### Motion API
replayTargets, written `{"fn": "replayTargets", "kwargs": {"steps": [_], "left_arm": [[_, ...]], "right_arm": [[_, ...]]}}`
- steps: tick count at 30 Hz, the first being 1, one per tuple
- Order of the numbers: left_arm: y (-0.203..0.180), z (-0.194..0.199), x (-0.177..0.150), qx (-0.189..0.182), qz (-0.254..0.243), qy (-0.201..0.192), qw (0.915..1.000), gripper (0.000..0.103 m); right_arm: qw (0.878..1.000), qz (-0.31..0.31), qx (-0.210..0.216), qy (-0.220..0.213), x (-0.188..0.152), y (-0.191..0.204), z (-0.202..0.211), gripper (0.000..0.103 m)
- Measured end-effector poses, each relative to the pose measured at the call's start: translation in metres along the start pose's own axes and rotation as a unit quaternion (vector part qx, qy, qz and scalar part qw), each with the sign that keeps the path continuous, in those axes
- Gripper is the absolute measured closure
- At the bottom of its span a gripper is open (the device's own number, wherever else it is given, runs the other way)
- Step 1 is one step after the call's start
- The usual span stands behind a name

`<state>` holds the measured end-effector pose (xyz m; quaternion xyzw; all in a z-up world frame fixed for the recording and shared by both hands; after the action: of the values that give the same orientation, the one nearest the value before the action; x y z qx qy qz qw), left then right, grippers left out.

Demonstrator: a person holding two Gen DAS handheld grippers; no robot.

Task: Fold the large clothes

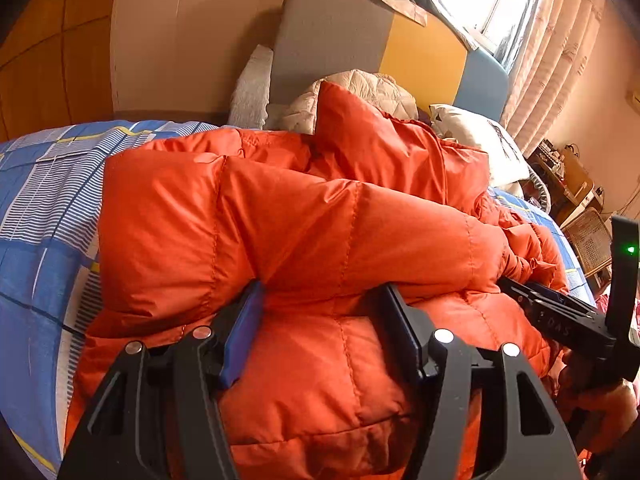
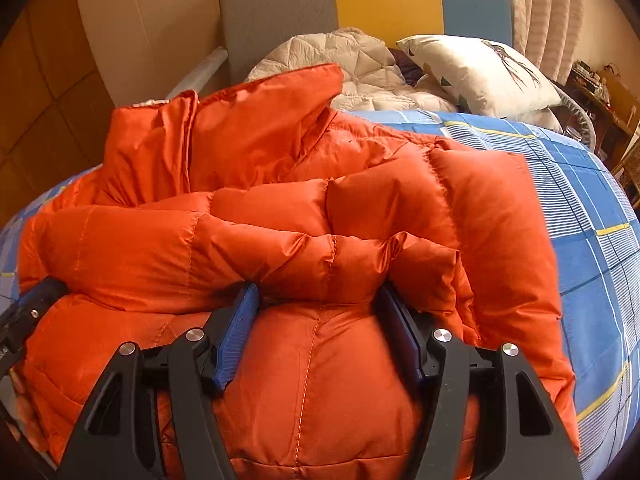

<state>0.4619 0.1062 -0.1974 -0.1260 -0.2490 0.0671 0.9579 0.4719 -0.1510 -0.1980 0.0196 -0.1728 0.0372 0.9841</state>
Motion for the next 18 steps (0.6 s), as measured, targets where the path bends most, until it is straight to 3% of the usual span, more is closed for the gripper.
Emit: {"fn": "replayTargets", "kwargs": {"steps": [3,5,7,9,14,18], "left_arm": [[0.001,0.008,-0.001,0.001,0.008,0.006,1.0,0.043],[0.004,0.027,-0.006,-0.004,0.018,-0.001,0.9998,0.029],[0.006,0.047,-0.015,-0.004,0.019,-0.013,0.9997,0.026],[0.012,0.068,-0.028,-0.002,0.017,-0.021,0.9996,0.026],[0.036,0.111,-0.076,-0.012,0.009,-0.024,0.9996,0.026],[0.061,0.142,-0.121,-0.012,0.013,-0.028,0.9995,0.027]], "right_arm": [[1.0,-0.002,-0.002,0.009,0.001,0.0,0.002,0.04],[1.0,-0.008,0.01,0.014,-0.002,-0.002,0.01,0.034],[1.0,-0.009,0.028,0.011,-0.009,-0.002,0.027,0.022],[1.0,-0.002,0.028,0.002,-0.018,-0.005,0.044,0.022],[0.999,0.013,0.044,0.017,-0.063,-0.032,0.079,0.022],[0.999,0.006,0.028,0.032,-0.113,-0.08,0.102,0.022]]}}
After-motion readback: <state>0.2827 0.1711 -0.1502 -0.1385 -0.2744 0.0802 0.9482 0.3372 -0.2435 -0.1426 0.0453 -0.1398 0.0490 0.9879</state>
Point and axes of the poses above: each gripper's, at about its wrist camera, not at the fingertips, and z roughly against the way its jaws point, y to its left, x to its top, the point moved 9 cm from there along -z, roughly the way its jaws point, and after that the axes turned 12 degrees about y, right-handed, at the moved point
